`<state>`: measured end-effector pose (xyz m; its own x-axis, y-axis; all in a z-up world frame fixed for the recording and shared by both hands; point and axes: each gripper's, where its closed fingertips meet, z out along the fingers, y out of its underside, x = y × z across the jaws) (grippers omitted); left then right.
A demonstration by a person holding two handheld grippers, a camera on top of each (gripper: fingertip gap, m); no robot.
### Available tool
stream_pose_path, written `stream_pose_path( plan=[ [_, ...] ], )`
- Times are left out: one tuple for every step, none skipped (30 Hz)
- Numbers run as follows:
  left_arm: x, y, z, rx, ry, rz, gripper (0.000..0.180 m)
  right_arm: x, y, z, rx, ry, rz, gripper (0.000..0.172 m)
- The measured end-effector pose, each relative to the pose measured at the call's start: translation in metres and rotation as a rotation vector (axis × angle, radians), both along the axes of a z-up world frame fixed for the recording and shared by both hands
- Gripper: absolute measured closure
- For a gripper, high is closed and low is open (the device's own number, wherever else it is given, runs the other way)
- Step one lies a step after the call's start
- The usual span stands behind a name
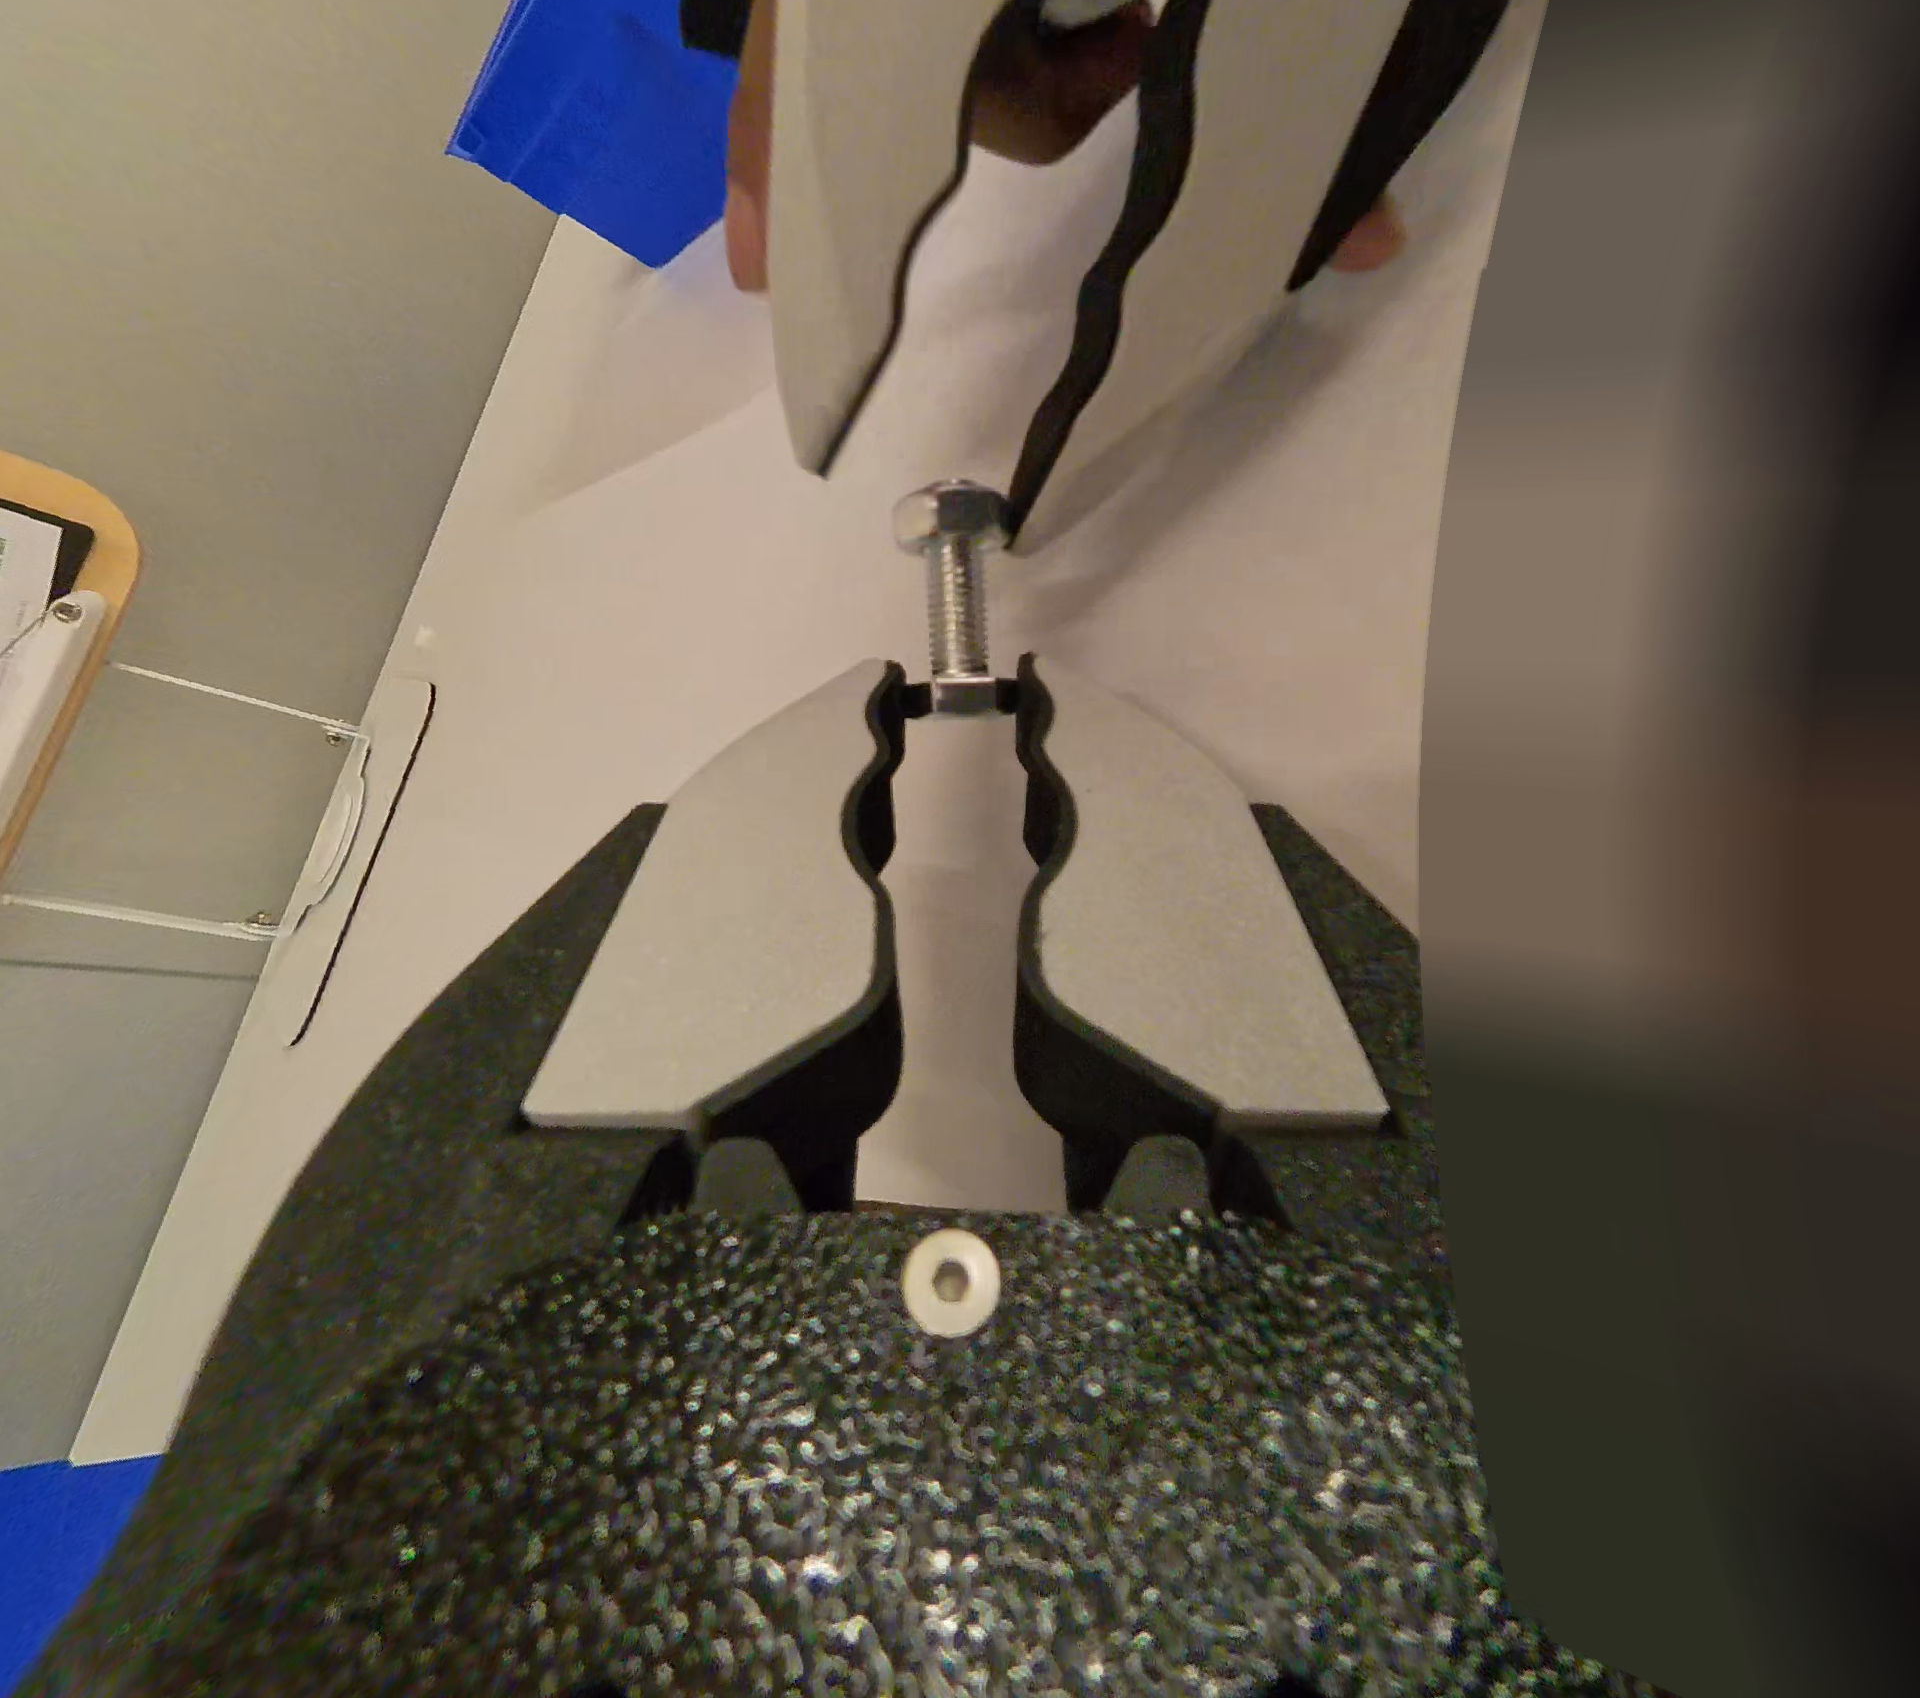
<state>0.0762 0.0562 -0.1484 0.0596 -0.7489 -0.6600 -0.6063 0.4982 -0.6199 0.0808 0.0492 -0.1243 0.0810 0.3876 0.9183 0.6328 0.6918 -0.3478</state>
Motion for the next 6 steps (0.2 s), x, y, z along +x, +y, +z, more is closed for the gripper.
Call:
stream_pose_path(
  plan=[
    [0.0006, 0.0008, 0.0002, 0.001, 0.002, 0.0, 0.161, 0.0001, -0.0028, 0.0026, -0.025, 0.025, 0.006, 0.14],
    [0.0013, 0.0003, -0.0003, 0.001, 0.004, 0.001, 0.161, 0.0012, -0.0037, 0.0054, -0.062, 0.059, 0.01, 0.14],
    [0.0012, 0.0, -0.0007, -0.001, 0.004, 0.001, 0.161, 0.0034, -0.0024, 0.0072, -0.131, 0.103, 0.005, 0.142],
    [0.0013, -0.0003, -0.0012, -0.001, 0.004, 0.001, 0.161, 0.0058, -0.0005, 0.0068, -0.233, 0.145, 0.0, 0.144],
    [0.0011, -0.0008, -0.0008, 0.001, 0.004, 0.001, 0.161, 0.0072, -0.0002, 0.0053, -0.343, 0.179, 0.003, 0.144],
    [0.0017, -0.0014, -0.0011, 0.002, 0.004, 0.001, 0.161, 0.008, 0.0001, 0.0053, -0.433, 0.214, 0.004, 0.145]
  ],
)
